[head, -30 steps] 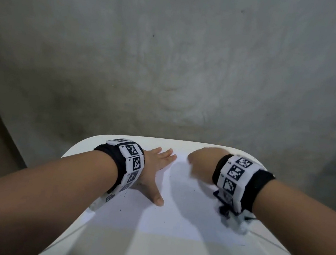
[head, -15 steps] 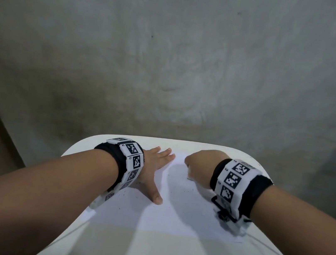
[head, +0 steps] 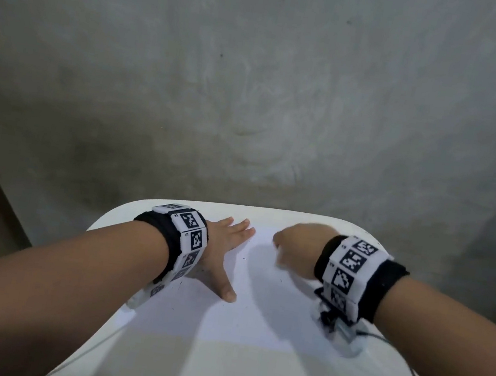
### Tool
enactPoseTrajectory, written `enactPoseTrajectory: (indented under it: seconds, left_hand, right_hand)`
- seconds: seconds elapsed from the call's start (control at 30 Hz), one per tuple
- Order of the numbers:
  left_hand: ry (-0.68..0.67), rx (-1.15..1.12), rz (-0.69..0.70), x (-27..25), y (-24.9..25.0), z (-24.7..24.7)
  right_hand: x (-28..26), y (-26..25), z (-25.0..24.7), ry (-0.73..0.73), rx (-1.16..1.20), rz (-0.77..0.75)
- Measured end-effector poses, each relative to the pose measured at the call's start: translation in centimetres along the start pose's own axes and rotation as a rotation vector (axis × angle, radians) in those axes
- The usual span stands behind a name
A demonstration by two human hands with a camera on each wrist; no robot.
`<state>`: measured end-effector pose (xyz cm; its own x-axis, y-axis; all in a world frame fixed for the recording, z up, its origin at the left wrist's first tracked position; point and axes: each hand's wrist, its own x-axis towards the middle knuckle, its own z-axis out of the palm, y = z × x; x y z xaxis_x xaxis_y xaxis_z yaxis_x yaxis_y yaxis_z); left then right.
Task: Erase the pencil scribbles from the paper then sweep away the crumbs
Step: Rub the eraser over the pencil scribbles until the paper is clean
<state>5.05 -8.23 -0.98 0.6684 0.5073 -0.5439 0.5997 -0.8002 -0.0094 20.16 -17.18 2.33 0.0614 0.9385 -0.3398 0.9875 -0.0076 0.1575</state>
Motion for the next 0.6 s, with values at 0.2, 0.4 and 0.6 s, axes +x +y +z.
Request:
enactPoseTrajectory:
  seconds: [0.2, 0.4, 0.6]
  left_hand:
    - [-0.018, -0.005, 0.006, -0.3, 0.1, -0.2]
    - [-0.028, 0.003, 0.015, -0.6, 0.6, -0.8]
    - [0.083, -0.026, 0.086, 2.9, 2.8, -4.5]
  right_hand:
    - [1.5, 5.2, -0.6, 0.093, 0.164, 0.110]
    - [1.9, 7.0, 0.4, 0.115, 0.255, 0.162]
    - [3.1, 6.4, -0.7, 0.100, 0.173, 0.234]
